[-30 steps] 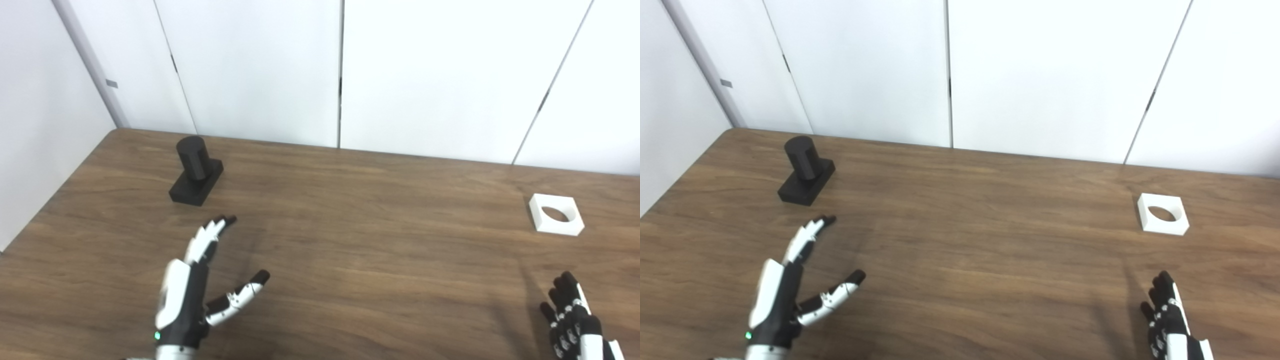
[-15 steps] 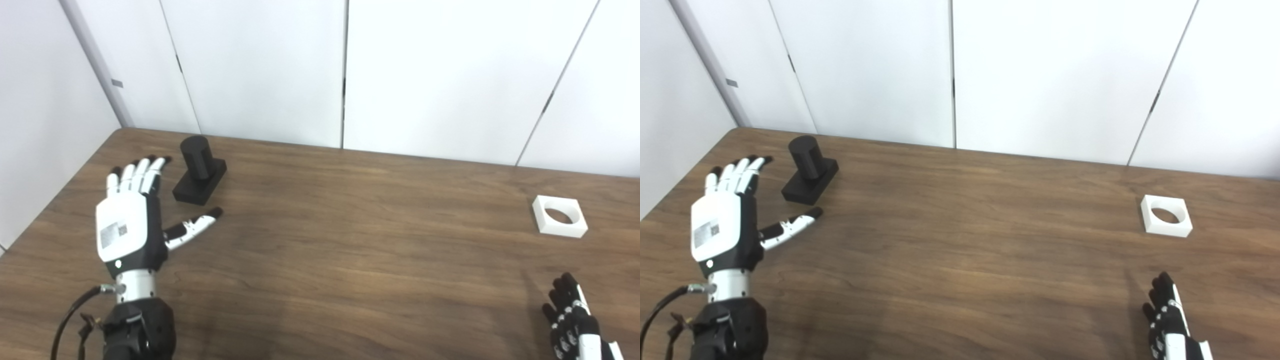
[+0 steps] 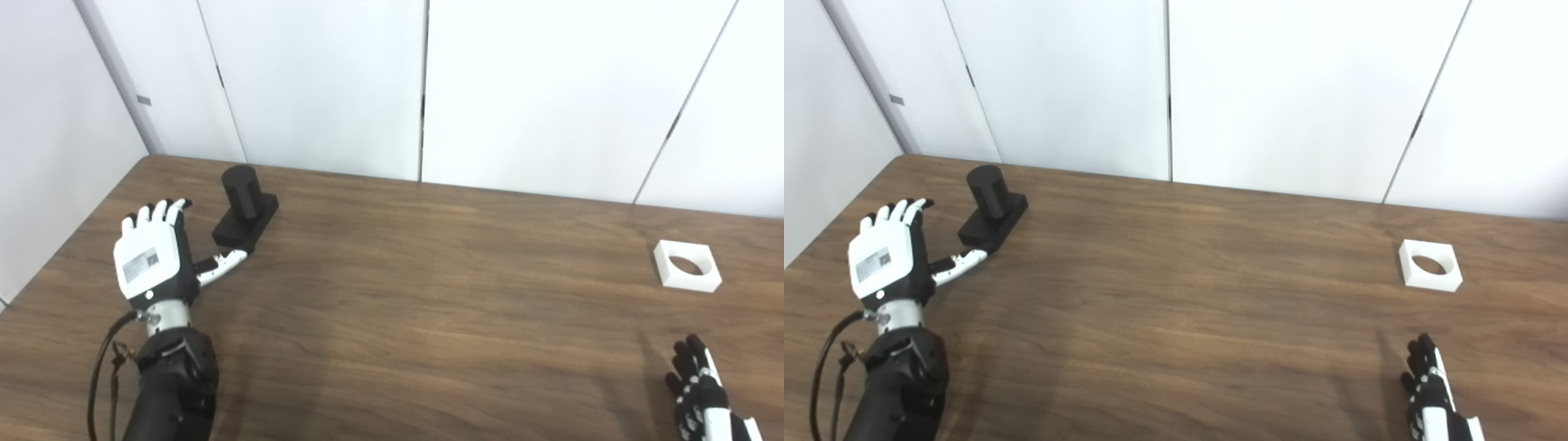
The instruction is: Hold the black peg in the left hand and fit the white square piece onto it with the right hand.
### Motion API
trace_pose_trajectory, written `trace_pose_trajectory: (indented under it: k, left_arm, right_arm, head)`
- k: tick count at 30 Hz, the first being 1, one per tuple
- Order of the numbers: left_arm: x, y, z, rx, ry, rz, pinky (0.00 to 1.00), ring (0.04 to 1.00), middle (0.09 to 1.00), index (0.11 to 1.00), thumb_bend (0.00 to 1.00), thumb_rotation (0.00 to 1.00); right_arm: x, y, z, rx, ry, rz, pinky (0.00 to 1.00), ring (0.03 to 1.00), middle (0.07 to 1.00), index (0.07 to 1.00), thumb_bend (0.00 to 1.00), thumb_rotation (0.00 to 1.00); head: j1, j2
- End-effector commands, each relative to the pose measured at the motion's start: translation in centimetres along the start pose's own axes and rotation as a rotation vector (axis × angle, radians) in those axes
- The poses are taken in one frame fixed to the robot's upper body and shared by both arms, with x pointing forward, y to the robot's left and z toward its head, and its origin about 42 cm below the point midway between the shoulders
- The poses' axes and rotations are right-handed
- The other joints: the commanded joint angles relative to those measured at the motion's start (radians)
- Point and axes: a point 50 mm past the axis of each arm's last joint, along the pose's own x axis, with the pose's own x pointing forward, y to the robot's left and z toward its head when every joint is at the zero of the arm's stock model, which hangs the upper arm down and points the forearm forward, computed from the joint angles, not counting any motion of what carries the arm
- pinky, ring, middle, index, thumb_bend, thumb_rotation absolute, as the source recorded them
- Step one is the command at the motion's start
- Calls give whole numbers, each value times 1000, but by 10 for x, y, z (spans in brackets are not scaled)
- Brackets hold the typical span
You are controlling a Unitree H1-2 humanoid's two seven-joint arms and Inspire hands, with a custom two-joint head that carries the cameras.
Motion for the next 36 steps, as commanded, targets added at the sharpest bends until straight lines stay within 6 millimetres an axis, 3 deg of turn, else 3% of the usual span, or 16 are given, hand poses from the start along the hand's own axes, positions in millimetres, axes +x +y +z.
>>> trace_pose_trajectory:
  k: [1,8,13,18,36]
  left_arm:
    - [22,12,7,12,-22,57,957,935,909,826,939,643]
    - [42,4,13,-57,30,-14,949,930,894,802,922,632]
    - [54,-2,22,-141,44,-68,907,904,876,765,974,663]
    - [62,-15,28,-171,61,-95,852,870,853,741,995,630]
    - [87,-44,26,-78,130,-108,895,893,868,766,978,596]
  right_arm:
    - [-3,9,5,35,-9,-8,1000,1000,983,1000,532,1000]
    - [-4,11,8,50,-11,-11,1000,1000,987,1000,512,1000]
    - [-5,13,11,65,-15,-14,1000,1000,987,1000,485,1000]
    - [-6,13,12,69,-17,-9,1000,1000,990,1000,503,1000]
    - [-10,16,19,56,-9,-4,1000,1000,1000,1000,466,1000]
  head:
    - [-1,1]
    - [-6,5]
    - [-10,8]
    - [-12,12]
    - [-20,14]
